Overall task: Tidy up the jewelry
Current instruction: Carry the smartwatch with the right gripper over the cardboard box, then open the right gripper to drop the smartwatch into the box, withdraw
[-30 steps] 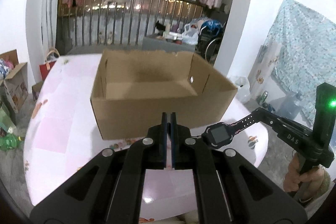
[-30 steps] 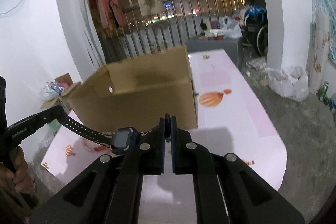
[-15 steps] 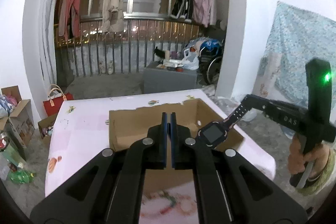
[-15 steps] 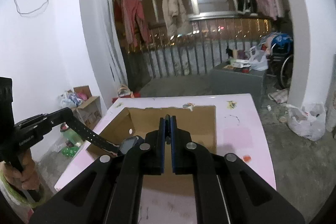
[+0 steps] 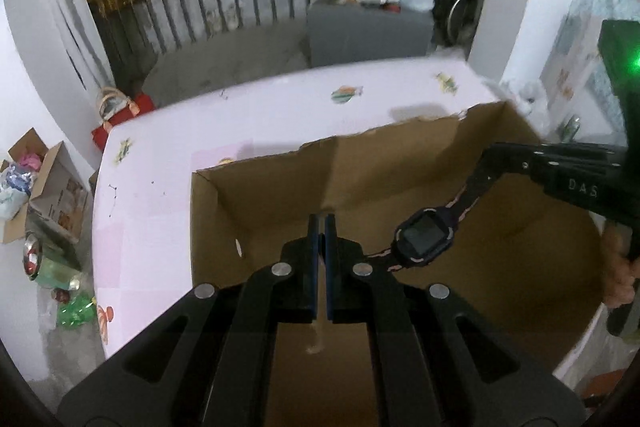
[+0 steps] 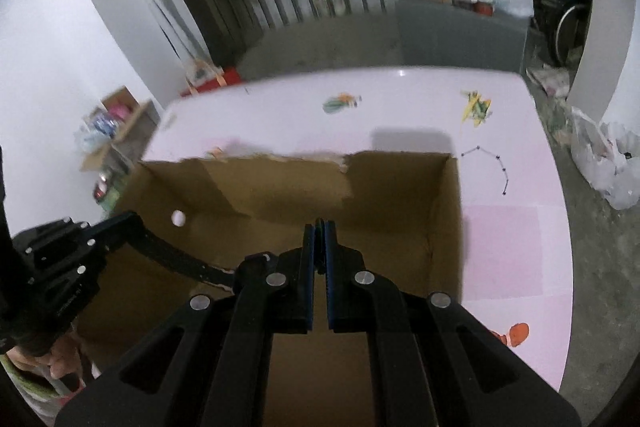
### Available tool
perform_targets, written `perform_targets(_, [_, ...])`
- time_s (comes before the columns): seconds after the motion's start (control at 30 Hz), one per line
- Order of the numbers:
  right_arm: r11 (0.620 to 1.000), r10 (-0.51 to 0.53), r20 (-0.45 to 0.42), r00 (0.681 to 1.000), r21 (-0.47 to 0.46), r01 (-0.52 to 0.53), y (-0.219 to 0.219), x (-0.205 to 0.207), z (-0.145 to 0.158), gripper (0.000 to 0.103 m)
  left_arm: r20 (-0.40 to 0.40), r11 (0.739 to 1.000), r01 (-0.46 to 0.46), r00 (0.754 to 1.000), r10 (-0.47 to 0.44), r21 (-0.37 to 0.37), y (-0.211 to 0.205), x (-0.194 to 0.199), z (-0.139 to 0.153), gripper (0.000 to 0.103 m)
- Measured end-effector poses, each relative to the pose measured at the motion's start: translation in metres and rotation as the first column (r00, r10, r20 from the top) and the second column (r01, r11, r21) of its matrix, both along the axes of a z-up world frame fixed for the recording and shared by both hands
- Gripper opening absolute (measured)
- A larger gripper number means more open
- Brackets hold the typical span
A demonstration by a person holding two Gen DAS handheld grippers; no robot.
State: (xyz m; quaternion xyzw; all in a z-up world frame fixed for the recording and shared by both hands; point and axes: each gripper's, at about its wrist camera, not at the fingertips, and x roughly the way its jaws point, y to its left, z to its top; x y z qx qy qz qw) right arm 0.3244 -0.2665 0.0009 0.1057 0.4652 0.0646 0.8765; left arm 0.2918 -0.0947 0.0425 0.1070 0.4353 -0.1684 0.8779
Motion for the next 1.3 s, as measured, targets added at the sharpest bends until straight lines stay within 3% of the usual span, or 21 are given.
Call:
perform_targets(0.17, [0.999, -0.006, -0.048, 0.999, -0.053, 0.003, -0.001, 0.011, -0.005, 0.005, -0.055, 0.999, -0.007, 0.998, 0.010, 0.053, -0.005, 0.013, -0.014, 0.004])
perform_targets(0.3, [0.999, -0.023, -0.067, 0.997, -0.027, 0.021, -0.008, 0.010, -0.005, 0.006, -0.065, 0.998, -0.025, 0.997, 0.029, 0.064, -0.004, 0.017, -0.021, 0.025])
perform_targets(0.4, [0.998, -0.031, -0.045, 0.998, -0.048, 0.029, -0.009, 0.007, -0.001, 0.008, -0.056, 0.998, -0.036, 0.998, 0.039, 0.055, -0.001, 0.016, -0.019, 0.035])
perform_targets(0.53, [0.996, -0.050, -0.015, 0.999, -0.071, 0.049, -0.011, -0.001, 0.006, 0.023, -0.019, 0.998, -0.049, 0.999, 0.050, 0.033, 0.002, 0.011, -0.008, 0.045])
perform_targets(0.6, [0.995, -0.053, 0.008, 0.999, -0.082, 0.054, -0.013, -0.008, 0.011, 0.024, 0.012, 0.998, -0.059, 0.998, 0.059, 0.016, 0.004, 0.005, 0.001, 0.051])
perform_targets(0.9, [0.992, -0.051, 0.111, 0.992, -0.108, 0.063, -0.018, -0.039, 0.038, 0.029, 0.116, 0.997, -0.062, 0.991, 0.067, -0.045, 0.016, -0.032, 0.033, 0.052])
perform_targets(1.17, [0.982, -0.013, 0.275, 0.961, -0.179, 0.064, -0.008, -0.100, 0.067, 0.052, 0.235, 0.992, -0.020, 0.971, 0.050, -0.128, 0.033, -0.094, 0.069, 0.055])
perform_targets(1.3, [0.977, 0.006, 0.336, 0.942, -0.202, 0.066, -0.001, -0.130, 0.076, 0.057, 0.274, 0.984, -0.008, 0.960, 0.057, -0.176, 0.046, -0.128, 0.078, 0.055])
